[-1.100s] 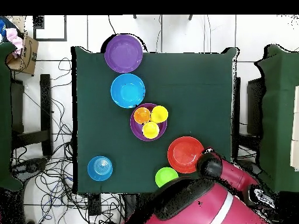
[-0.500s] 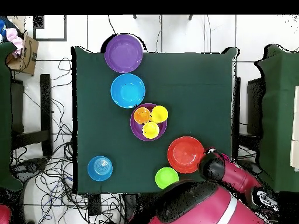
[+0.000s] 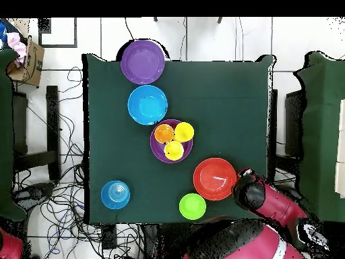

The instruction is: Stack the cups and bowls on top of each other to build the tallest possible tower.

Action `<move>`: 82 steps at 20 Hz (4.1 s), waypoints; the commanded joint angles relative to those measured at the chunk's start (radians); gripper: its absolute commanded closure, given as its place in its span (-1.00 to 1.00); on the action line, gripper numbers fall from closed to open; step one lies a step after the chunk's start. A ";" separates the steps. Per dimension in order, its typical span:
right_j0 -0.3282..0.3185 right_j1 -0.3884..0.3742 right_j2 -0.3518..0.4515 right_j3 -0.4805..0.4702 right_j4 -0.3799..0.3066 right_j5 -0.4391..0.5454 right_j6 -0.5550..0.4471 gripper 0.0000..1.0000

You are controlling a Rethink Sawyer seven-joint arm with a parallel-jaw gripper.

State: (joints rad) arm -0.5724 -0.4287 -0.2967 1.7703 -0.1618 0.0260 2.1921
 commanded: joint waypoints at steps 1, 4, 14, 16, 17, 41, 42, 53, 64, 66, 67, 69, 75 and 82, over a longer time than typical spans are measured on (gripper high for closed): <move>0.012 -0.195 0.174 0.035 -0.056 0.228 -0.074 1.00; 0.035 -0.296 0.196 0.048 -0.049 0.331 -0.108 1.00; 0.112 -0.414 0.228 0.028 0.001 0.515 -0.053 1.00; 0.131 -0.412 0.234 0.025 0.016 0.511 -0.015 1.00; 0.137 -0.409 0.239 0.026 0.020 0.503 -0.003 1.00; 0.388 -0.297 0.177 -0.088 0.208 0.474 0.171 1.00; 0.401 -0.289 0.173 -0.096 0.217 0.464 0.181 1.00; 0.477 -0.212 0.153 -0.079 0.307 0.339 0.223 1.00; 0.496 -0.203 0.175 0.023 0.387 0.211 0.230 1.00; 0.501 -0.200 0.174 0.024 0.399 0.207 0.226 1.00; 0.506 -0.200 0.169 0.025 0.405 0.203 0.226 1.00; 0.512 -0.197 0.164 0.015 0.421 0.209 0.224 1.00; 0.514 -0.204 0.177 0.030 0.454 0.194 0.218 1.00; 0.548 -0.173 0.169 0.018 0.495 0.168 0.231 1.00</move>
State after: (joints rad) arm -0.0557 -0.6453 -0.1918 1.7474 0.2831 0.2576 2.1928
